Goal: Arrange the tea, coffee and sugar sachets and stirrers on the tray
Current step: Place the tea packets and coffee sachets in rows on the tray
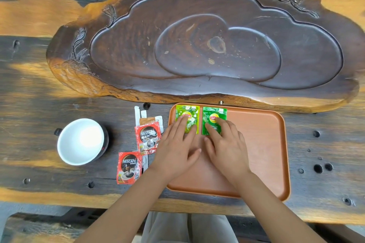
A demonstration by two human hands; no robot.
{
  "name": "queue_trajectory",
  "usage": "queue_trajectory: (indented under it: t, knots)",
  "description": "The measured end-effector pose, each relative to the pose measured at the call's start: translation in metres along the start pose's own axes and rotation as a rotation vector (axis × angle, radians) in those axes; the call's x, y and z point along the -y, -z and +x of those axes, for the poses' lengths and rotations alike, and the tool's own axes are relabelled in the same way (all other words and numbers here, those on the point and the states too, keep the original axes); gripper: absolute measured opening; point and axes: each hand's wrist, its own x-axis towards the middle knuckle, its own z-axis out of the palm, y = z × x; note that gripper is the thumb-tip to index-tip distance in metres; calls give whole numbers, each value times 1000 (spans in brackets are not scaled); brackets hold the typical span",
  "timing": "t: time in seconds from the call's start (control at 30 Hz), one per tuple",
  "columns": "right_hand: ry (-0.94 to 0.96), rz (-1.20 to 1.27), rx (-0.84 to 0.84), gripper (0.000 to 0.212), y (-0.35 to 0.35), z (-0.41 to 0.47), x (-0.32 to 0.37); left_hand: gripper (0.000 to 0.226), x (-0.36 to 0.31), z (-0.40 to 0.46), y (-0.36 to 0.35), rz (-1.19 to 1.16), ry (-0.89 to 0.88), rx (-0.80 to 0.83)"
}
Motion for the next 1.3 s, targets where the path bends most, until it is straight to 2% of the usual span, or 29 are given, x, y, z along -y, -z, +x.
queue_trajectory:
  t: [0.2, 0.27, 0.33, 0.43, 0.53, 0.7, 0.87, 1.0, 1.3]
  knots:
    - [-57, 209, -92, 45, 7, 1, 3, 48, 8, -17, 19, -231, 23, -189]
    - [-49, 263, -116, 45, 10, 2, 7, 44, 18, -38, 25, -332, 115, -277]
    - [46, 269, -108, 42, 9, 5, 20, 44, 35, -66, 28, -394, 219, -307]
    - [278, 208, -80, 34, 3, 13, 48, 52, 63, -104, 24, -327, 255, -173]
    - [473, 142, -6, 43, -5, 24, 76, 63, 82, -123, 17, -253, 232, -16]
    - [609, -15, 171, 55, -14, 44, 101, 62, 95, -125, 11, -193, 170, 68]
    - [642, -32, 147, 52, -19, 48, 101, 60, 97, -124, 7, -173, 158, 22]
    - [650, 4, 106, 50, -24, 45, 98, 52, 99, -128, 8, -236, 167, -38]
    - [621, 15, 68, 35, -22, 35, 95, 50, 93, -133, 16, -325, 199, -121]
